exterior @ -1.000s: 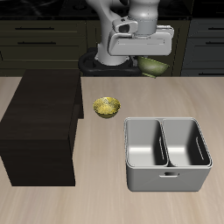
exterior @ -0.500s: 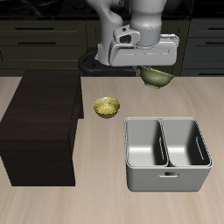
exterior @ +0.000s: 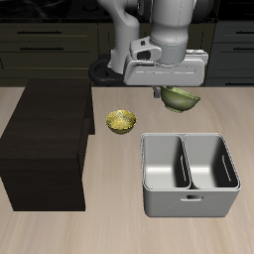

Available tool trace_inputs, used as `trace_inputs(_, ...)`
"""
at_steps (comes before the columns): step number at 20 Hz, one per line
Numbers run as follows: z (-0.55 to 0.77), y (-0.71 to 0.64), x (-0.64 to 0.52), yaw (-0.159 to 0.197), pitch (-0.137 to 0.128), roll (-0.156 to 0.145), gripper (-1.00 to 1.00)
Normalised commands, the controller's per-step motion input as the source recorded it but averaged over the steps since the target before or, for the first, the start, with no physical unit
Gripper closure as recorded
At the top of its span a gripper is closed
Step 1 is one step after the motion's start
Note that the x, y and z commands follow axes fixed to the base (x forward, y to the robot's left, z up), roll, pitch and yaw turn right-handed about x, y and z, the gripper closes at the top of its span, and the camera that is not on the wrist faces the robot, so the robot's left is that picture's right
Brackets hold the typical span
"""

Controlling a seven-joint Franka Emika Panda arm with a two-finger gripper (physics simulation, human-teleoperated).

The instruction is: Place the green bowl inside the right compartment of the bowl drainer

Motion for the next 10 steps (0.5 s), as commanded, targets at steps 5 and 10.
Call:
trace_inputs(5, -0.09, -0.02, 0.14, 0.000, -0.006, 0.026, 1.00)
trace_inputs(10, 0.10, -0.12, 0.17, -0.006, -0.039, 0.033, 1.00)
